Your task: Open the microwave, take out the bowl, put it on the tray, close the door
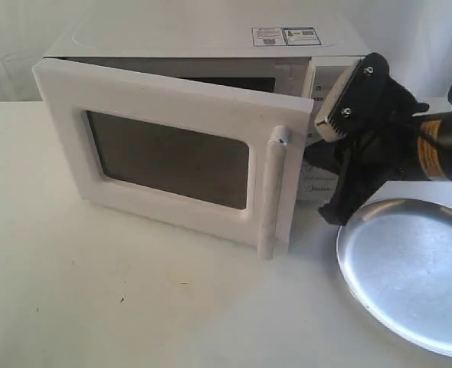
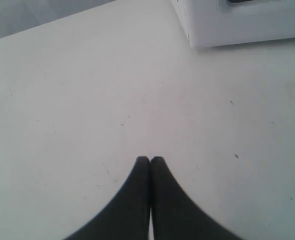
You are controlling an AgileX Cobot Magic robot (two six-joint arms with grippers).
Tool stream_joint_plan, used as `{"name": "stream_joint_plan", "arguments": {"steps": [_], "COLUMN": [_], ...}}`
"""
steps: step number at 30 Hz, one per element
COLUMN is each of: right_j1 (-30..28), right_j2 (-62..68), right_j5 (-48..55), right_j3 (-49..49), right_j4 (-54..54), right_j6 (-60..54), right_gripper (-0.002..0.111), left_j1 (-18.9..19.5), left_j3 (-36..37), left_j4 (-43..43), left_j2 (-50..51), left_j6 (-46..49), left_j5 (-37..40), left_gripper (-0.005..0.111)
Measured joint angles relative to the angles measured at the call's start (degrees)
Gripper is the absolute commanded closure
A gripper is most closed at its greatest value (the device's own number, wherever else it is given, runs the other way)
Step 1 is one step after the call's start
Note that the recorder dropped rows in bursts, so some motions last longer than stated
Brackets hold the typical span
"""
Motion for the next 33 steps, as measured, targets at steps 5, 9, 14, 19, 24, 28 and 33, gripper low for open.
{"name": "stream_joint_plan", "arguments": {"steps": [5, 9, 14, 19, 24, 28, 33], "right_j1": [3.0, 3.0, 3.0, 3.0, 3.0, 4.4, 8.4], "right_j2": [-9.6, -17.6, -11.2, 2.1, 13.2, 20.5, 29.2], "right_j5": [-40.4, -30.4, -5.8, -7.3, -15.1, -18.8, -19.5], "right_j3": [3.5, 4.9, 5.8, 3.6, -0.9, -5.0, -11.9], "right_j4": [2.3, 2.2, 11.1, 23.8, 36.8, 42.5, 49.5], "right_j6": [12.4, 12.4, 7.6, -8.4, -20.8, -29.5, -43.0], "right_gripper": [0.108, 0.108, 0.108, 0.108, 0.082, 0.045, 0.037], "left_j1": [0.0, 0.0, 0.0, 0.0, 0.0, 0.0, 0.0], "left_j3": [0.0, 0.0, 0.0, 0.0, 0.0, 0.0, 0.0], "left_j4": [0.0, 0.3, 0.0, 0.0, 0.0, 0.0, 0.0], "left_j2": [0.0, -0.1, -0.1, -0.1, -0.1, -0.1, -0.1], "left_j6": [0.0, 0.3, 0.2, 0.2, 0.2, 0.2, 0.2], "left_j5": [0.0, 0.4, 0.3, 0.2, 0.2, 0.2, 0.2], "left_gripper": [0.107, 0.107, 0.107, 0.107, 0.107, 0.107, 0.107]}}
